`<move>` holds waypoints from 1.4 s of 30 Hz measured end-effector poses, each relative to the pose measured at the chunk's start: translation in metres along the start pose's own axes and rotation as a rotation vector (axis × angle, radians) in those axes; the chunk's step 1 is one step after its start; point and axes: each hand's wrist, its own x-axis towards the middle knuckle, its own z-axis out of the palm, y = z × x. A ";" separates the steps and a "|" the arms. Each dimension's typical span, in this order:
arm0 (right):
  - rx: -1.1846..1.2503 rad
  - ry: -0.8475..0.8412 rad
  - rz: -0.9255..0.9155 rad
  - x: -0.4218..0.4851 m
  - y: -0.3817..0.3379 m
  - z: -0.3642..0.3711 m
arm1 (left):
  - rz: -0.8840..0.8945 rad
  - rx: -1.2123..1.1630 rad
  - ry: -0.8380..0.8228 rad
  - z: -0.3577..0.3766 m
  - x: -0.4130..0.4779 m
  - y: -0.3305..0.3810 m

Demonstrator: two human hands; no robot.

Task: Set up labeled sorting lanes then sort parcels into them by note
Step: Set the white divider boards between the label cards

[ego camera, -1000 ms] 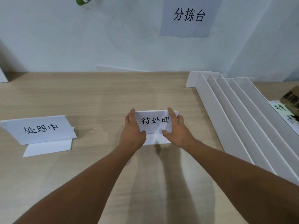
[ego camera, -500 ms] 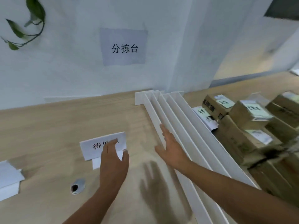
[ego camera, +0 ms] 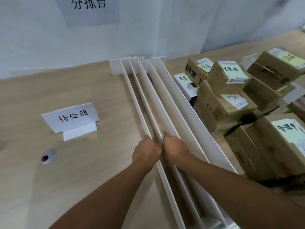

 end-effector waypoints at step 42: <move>0.045 0.109 -0.024 -0.056 -0.206 0.033 | -0.185 0.037 0.371 -0.191 -0.087 -0.351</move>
